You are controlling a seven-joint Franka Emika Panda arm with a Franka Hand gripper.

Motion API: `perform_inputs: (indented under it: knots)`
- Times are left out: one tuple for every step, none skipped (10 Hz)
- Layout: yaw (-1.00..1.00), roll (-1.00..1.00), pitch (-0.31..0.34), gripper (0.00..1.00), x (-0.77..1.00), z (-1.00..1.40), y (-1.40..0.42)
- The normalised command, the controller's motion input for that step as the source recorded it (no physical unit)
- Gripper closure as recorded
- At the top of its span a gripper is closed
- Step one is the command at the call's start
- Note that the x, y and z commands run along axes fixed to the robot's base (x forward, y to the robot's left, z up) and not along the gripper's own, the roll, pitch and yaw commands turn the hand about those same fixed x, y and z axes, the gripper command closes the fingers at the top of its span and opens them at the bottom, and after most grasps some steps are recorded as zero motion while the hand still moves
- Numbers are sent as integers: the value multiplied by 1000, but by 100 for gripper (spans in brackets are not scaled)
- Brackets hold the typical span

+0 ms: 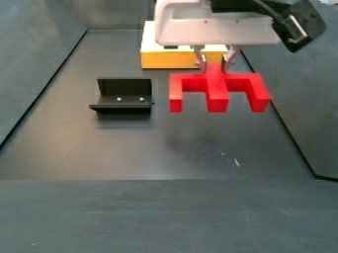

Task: Pick up the red object. Move up. Place the red object on the fixture. Regrasp the red object. Move to above the board. Insert the red object.
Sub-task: Place the red object on the fixture.

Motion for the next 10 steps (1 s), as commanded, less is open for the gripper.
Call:
perform_inputs:
  knots:
    - [-89,-726,260,100,957,131,-143]
    - [-74,-706,229,100,971,117,-131]
    - [-9,-589,106,100,1000,114,-114]
    - [0,-414,-14,100,911,43,-180]
    - [0,-380,-123,100,874,0,-154]
    - [0,-383,-220,100,851,0,-111]
    - [0,-354,-223,100,871,0,-117]
    - [0,-429,-157,100,906,0,-100]
    - [0,-503,-171,100,894,-23,-60]
    - [0,-469,-171,100,911,-29,-69]
